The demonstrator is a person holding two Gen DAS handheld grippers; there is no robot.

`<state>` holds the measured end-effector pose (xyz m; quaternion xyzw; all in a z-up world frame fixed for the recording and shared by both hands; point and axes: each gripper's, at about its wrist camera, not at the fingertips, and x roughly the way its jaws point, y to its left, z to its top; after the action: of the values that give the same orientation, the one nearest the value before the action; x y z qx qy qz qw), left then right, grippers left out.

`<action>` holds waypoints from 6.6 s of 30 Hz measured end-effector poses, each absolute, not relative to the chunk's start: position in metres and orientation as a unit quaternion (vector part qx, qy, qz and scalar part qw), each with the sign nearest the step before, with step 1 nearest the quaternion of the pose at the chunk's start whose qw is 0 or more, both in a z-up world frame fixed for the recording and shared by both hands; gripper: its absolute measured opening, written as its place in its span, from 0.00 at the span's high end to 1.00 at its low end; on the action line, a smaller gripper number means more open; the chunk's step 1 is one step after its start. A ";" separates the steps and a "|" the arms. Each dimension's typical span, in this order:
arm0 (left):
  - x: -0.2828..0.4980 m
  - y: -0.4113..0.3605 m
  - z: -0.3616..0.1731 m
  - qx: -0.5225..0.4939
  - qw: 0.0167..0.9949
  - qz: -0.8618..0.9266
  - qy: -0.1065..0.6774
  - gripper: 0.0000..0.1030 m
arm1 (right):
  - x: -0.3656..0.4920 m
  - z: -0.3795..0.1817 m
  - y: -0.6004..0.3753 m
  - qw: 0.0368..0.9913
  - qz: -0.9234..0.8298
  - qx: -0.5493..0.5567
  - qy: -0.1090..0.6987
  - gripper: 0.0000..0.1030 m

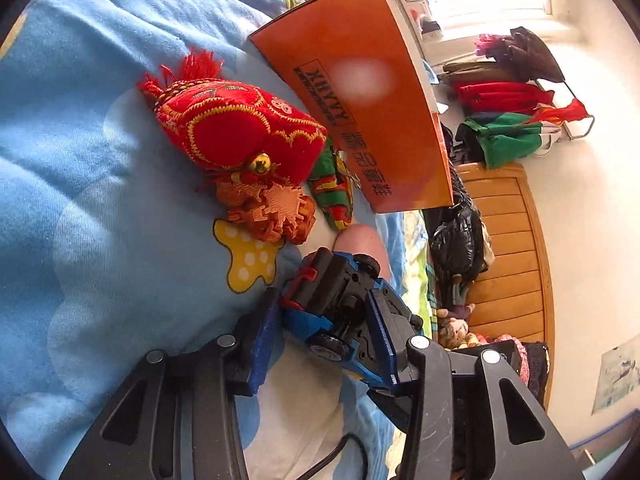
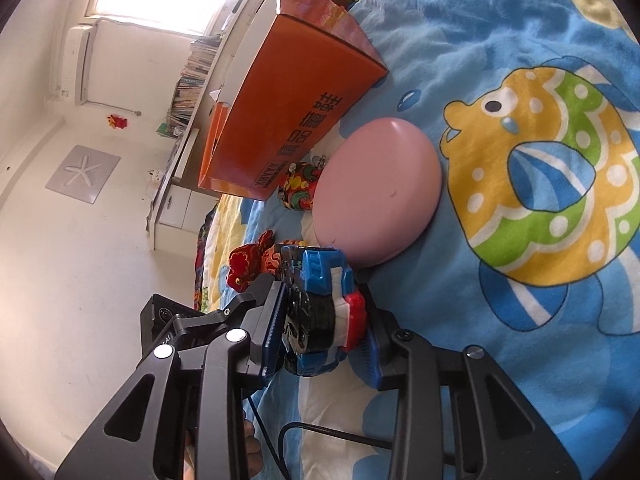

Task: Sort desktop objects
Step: 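Close both grippers on the toy car and lift it, then carry the toy car into the orange box and open both grippers, then move both grippers to the red embroidered fabric toy, then close both grippers on the red fabric toy and lift it, then carry the red toy into the box, release it onto the car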

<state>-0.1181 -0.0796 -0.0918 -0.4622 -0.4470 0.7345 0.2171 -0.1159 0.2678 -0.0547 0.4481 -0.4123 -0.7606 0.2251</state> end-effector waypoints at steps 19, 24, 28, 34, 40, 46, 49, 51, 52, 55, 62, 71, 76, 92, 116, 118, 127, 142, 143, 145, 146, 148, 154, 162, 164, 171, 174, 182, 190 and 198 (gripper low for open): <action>-0.140 -0.067 0.018 -0.419 0.234 0.772 -0.416 0.61 | -0.123 0.016 0.252 0.258 -0.780 0.391 -0.414 0.69; -0.158 -0.072 0.049 -0.401 0.237 0.782 -0.414 0.61 | -0.141 0.040 0.247 0.268 -0.780 0.378 -0.420 0.69; -0.180 -0.076 0.073 -0.385 0.239 0.790 -0.413 0.61 | -0.164 0.063 0.244 0.278 -0.788 0.365 -0.411 0.69; -0.224 -0.077 0.080 -0.375 0.229 0.792 -0.424 0.61 | -0.208 0.077 0.240 0.291 -0.793 0.353 -0.403 0.69; -0.271 -0.078 0.057 -0.387 0.216 0.787 -0.428 0.61 | -0.252 0.067 0.238 0.292 -0.788 0.365 -0.400 0.69; -0.298 -0.076 0.029 -0.414 0.203 0.769 -0.443 0.61 | -0.278 0.045 0.237 0.268 -0.781 0.382 -0.416 0.69; -0.299 -0.075 0.023 -0.425 0.201 0.765 -0.440 0.61 | -0.277 0.040 0.236 0.257 -0.780 0.390 -0.416 0.69; -0.297 -0.074 0.017 -0.433 0.199 0.757 -0.447 0.61 | -0.277 0.035 0.237 0.255 -0.774 0.396 -0.424 0.69; -0.297 -0.074 0.014 -0.437 0.197 0.751 -0.455 0.61 | -0.276 0.035 0.237 0.254 -0.773 0.400 -0.421 0.69; -0.296 -0.075 0.010 -0.435 0.195 0.747 -0.463 0.58 | -0.276 0.031 0.239 0.250 -0.771 0.411 -0.417 0.67; -0.299 -0.066 0.015 -0.464 0.211 0.752 -0.417 0.47 | -0.277 0.024 0.242 0.243 -0.771 0.435 -0.397 0.52; -0.290 -0.065 0.077 -0.459 0.243 0.791 -0.324 0.39 | -0.274 0.062 0.254 0.208 -0.807 0.438 -0.338 0.02; -0.245 -0.047 0.123 -0.467 0.282 0.828 -0.129 0.38 | -0.245 0.129 0.247 0.270 -0.854 0.407 -0.182 0.02; -0.168 -0.051 0.036 -0.519 0.263 0.807 0.102 0.39 | -0.172 0.039 0.129 0.441 -0.744 0.473 0.168 0.12; -0.192 -0.052 -0.023 -0.534 0.296 0.773 0.172 0.67 | -0.197 -0.013 0.064 0.485 -0.702 0.470 0.226 0.30; -0.191 -0.052 -0.026 -0.526 0.301 0.774 0.184 0.67 | -0.196 -0.017 0.057 0.493 -0.692 0.469 0.242 0.35; -0.201 -0.059 -0.033 -0.521 0.302 0.777 0.182 0.67 | -0.198 -0.026 0.050 0.500 -0.683 0.450 0.284 0.35; -0.203 -0.069 -0.029 -0.489 0.328 0.783 0.203 0.67 | -0.199 -0.022 0.049 0.507 -0.672 0.413 0.347 0.33; -0.203 -0.068 -0.029 -0.485 0.330 0.783 0.209 0.67 | -0.199 -0.024 0.048 0.506 -0.673 0.408 0.355 0.34; -0.202 -0.067 -0.025 -0.473 0.332 0.788 0.212 0.67 | -0.197 -0.027 0.046 0.504 -0.676 0.393 0.367 0.35; -0.201 -0.067 -0.021 -0.463 0.337 0.793 0.208 0.67 | -0.196 -0.027 0.045 0.505 -0.677 0.388 0.370 0.37; -0.199 -0.065 -0.016 -0.448 0.345 0.799 0.202 0.67 | -0.196 -0.026 0.042 0.511 -0.678 0.377 0.370 0.38; -0.205 -0.060 -0.020 -0.438 0.345 0.804 0.208 0.67 | -0.198 -0.035 0.034 0.513 -0.660 0.377 0.398 0.56; -0.193 -0.050 -0.016 -0.430 0.358 0.799 0.218 0.67 | -0.202 -0.035 0.048 0.496 -0.678 0.385 0.381 0.65; -0.194 -0.050 -0.017 -0.439 0.353 0.798 0.212 0.66 | -0.204 -0.032 0.053 0.494 -0.687 0.387 0.368 0.70; -0.182 -0.040 -0.013 -0.422 0.364 0.799 0.227 0.66 | -0.200 -0.029 0.061 0.496 -0.694 0.389 0.349 0.71; -0.181 -0.040 -0.009 -0.428 0.380 0.795 0.201 0.66 | -0.200 -0.019 0.068 0.508 -0.693 0.397 0.322 0.71; -0.163 -0.012 -0.002 -0.424 0.426 0.759 0.253 0.90 | -0.196 -0.017 0.087 0.524 -0.678 0.425 0.293 0.71; -0.163 -0.004 0.012 -0.424 0.430 0.756 0.253 0.90 | -0.190 -0.008 0.096 0.526 -0.680 0.418 0.293 0.71; -0.169 -0.001 0.043 -0.425 0.430 0.749 0.270 0.90 | -0.184 0.017 0.100 0.523 -0.688 0.409 0.292 0.71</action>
<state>-0.1694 -0.0015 0.0430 -0.4253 0.2703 0.7489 0.4303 -0.1843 0.0998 0.0171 0.4092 0.2923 -0.6884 0.5227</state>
